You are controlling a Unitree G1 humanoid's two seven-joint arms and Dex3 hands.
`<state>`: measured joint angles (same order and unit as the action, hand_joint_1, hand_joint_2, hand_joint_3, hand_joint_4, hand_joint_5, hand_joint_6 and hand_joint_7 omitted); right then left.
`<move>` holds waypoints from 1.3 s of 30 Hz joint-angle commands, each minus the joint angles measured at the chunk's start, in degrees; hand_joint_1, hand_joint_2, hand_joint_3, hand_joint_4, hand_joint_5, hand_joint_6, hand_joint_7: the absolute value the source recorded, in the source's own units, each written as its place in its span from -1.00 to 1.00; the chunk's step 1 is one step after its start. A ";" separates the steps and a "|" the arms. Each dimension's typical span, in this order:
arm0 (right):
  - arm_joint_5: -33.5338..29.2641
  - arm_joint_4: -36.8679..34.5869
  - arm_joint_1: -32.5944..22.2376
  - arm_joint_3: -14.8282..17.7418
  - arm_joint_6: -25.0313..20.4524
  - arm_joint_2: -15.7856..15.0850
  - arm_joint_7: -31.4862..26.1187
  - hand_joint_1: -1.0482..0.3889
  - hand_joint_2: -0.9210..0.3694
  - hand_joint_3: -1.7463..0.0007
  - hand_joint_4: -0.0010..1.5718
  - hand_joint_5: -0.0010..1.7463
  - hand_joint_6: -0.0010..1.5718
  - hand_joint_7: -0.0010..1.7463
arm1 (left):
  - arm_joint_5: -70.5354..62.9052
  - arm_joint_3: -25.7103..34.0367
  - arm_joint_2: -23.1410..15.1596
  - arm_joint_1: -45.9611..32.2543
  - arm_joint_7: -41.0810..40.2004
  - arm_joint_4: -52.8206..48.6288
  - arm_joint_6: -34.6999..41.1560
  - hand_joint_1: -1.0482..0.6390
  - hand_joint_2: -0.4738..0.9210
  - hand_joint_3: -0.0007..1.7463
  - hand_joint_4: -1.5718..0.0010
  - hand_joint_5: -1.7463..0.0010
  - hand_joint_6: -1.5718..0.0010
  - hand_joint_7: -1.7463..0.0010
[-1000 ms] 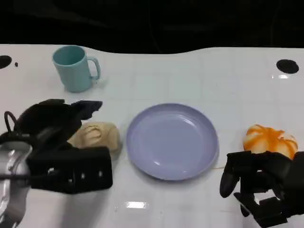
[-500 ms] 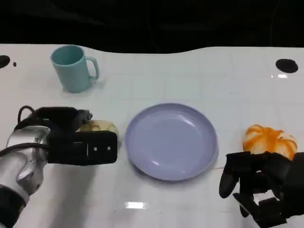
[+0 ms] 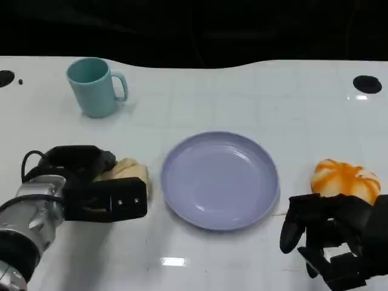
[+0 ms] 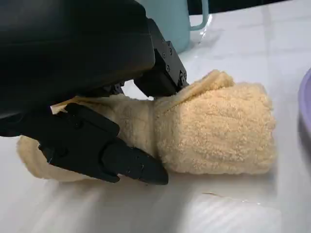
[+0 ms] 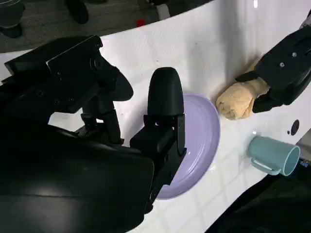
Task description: Grasp the towel on the left side of the plate with the left hand and place it into the plate.
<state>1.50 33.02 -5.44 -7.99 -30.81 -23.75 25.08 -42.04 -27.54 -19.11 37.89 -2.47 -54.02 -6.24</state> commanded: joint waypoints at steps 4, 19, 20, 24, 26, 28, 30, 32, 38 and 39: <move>0.44 0.21 -0.34 0.72 0.38 -0.60 0.14 0.53 -0.51 -0.20 -0.12 0.92 -0.12 0.62 | 3.36 3.15 0.08 -2.66 -9.92 1.03 -2.42 0.03 1.00 -0.66 -0.05 -1.00 0.21 -0.97; 0.08 0.11 -0.34 0.43 0.59 -0.73 0.27 0.53 -0.49 -0.22 -0.12 0.94 -0.12 0.63 | 5.99 8.92 -0.36 -7.49 -10.98 19.23 1.28 -0.01 0.91 -0.61 -0.07 -1.00 0.27 -1.00; 0.02 0.12 -0.36 0.39 0.69 -0.74 0.25 0.53 -0.48 -0.22 -0.11 0.94 -0.12 0.63 | 6.13 8.88 -0.25 -7.78 -10.90 20.59 0.62 -0.01 0.89 -0.61 -0.06 -1.00 0.27 -1.00; 0.02 0.01 -0.40 0.38 0.94 -0.70 0.25 0.53 -0.48 -0.23 -0.11 0.94 -0.11 0.63 | 6.34 8.21 1.22 -8.37 -10.62 25.75 -1.13 -0.01 0.82 -0.52 -0.12 -1.00 0.21 -1.00; 0.03 -0.08 -0.39 0.37 1.03 -0.65 0.22 0.53 -0.49 -0.23 -0.11 0.94 -0.11 0.63 | 5.85 7.49 1.75 -8.20 -10.05 27.58 -1.57 -0.02 0.63 -0.15 -0.12 -1.00 0.19 -1.00; -0.03 0.05 -0.28 0.28 0.78 -0.66 0.18 0.53 -0.49 -0.23 -0.11 0.94 -0.11 0.63 | 5.36 6.63 2.39 -7.78 -8.79 29.32 -1.31 0.00 0.53 0.00 -0.11 -1.00 0.19 -1.00; -0.04 0.08 -0.21 0.23 0.63 -0.61 0.15 0.54 -0.49 -0.22 -0.11 0.95 -0.11 0.63 | 5.23 5.91 3.10 -7.34 -6.48 30.87 -0.45 0.01 0.50 0.03 -0.11 -1.00 0.18 -0.93; 0.12 0.10 -0.21 0.27 0.55 -0.51 0.17 0.53 -0.49 -0.22 -0.11 0.94 -0.11 0.63 | 4.77 5.11 3.90 -6.87 -4.65 31.90 0.13 0.02 0.48 0.05 -0.10 -1.00 0.12 -0.79; 0.15 0.27 -0.33 0.21 0.92 -0.58 0.28 0.53 -0.49 -0.22 -0.11 0.94 -0.11 0.64 | 3.11 2.93 6.30 -5.35 -2.04 31.97 0.65 0.03 0.38 0.14 -0.12 -1.00 0.19 -1.00; 0.19 0.29 -0.36 0.21 0.97 -0.59 0.33 0.53 -0.49 -0.22 -0.11 0.95 -0.12 0.64 | 2.77 2.26 6.99 -4.83 -1.37 31.69 0.91 0.04 0.36 0.13 -0.12 -1.00 0.19 -1.00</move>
<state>1.47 32.98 -5.66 -7.88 -30.29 -23.80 25.21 -38.15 -23.95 -13.03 30.51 -5.66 -22.72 -6.02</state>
